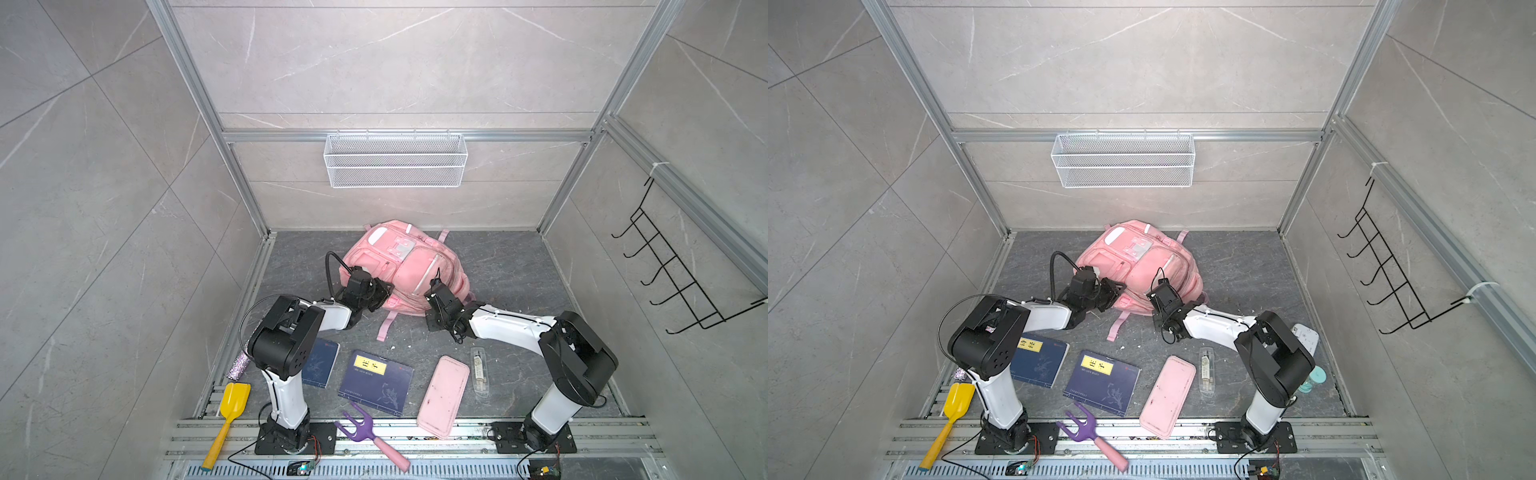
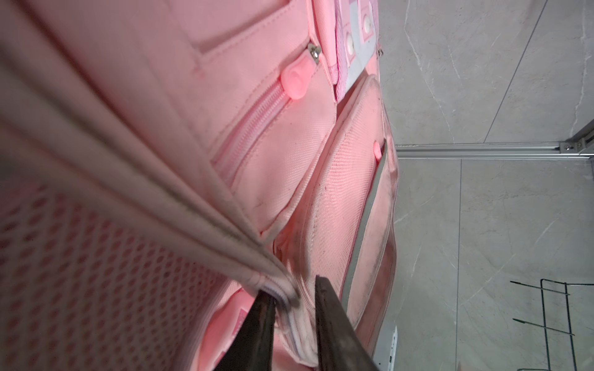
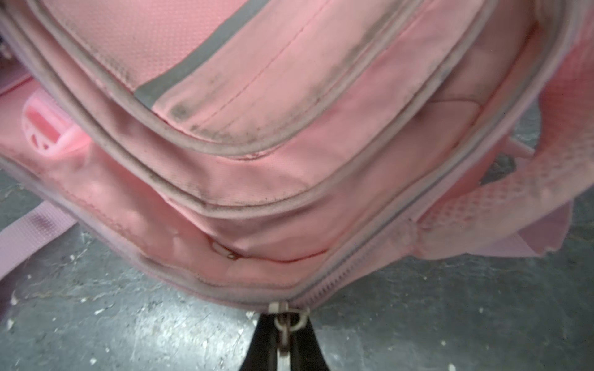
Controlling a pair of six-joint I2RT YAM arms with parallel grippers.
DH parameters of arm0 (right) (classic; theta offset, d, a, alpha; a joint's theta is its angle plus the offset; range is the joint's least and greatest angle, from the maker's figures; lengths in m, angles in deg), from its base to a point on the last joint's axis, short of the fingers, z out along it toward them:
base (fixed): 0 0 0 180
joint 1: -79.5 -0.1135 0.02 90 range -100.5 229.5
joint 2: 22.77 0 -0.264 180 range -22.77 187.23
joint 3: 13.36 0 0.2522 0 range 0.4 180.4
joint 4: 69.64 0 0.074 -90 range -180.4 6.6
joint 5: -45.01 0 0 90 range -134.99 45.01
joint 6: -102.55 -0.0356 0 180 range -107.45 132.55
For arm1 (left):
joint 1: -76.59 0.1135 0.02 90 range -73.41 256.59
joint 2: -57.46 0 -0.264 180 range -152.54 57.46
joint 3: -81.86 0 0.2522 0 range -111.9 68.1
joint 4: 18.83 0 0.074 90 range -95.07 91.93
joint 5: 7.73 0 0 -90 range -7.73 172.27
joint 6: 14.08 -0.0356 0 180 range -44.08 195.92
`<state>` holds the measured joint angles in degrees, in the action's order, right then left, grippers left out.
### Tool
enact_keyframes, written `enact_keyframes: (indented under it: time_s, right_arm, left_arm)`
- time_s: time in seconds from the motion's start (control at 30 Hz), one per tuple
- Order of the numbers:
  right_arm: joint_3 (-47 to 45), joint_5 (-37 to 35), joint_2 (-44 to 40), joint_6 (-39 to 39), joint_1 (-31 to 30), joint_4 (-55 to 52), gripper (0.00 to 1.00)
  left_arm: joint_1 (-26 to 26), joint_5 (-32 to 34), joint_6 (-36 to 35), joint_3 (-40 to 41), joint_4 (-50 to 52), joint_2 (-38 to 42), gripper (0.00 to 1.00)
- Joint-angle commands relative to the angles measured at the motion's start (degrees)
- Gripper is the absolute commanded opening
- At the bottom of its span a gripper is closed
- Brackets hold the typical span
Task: Pack books, pencil case, and school supplies into a backpack
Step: Unzip the student bag at the center of the table.
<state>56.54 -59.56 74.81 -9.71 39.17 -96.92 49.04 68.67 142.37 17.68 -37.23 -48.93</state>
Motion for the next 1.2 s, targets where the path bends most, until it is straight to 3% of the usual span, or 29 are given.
enact_keyframes:
  time_s: [0.0, 0.53, 0.93, 1.07, 1.17]
  right_arm:
    - [3.0, 3.8, 0.8, -0.8, -2.4, -5.0, 0.04]
    - [21.5, 11.8, 17.0, -6.0, -8.5, -7.2, 0.01]
    - [12.0, 6.6, 8.5, -2.9, -2.6, -8.5, 0.01]
    - [7.8, 6.0, 3.9, -2.1, 1.4, -9.6, 0.01]
    - [4.8, 6.1, 0.3, -2.2, 2.9, -11.4, 0.00]
  left_arm:
    - [0.1, -0.1, 2.6, -3.5, -7.7, -1.7, 0.25]
    - [-0.1, 0.8, 3.8, -2.5, -10.3, -0.5, 0.23]
    - [5.3, 2.2, -2.2, 10.7, -4.2, 11.5, 0.22]
    - [5.3, 1.7, -4.8, 12.6, -0.4, 15.3, 0.22]
    - [4.7, 0.0, -10.9, 9.9, 5.0, 18.0, 0.23]
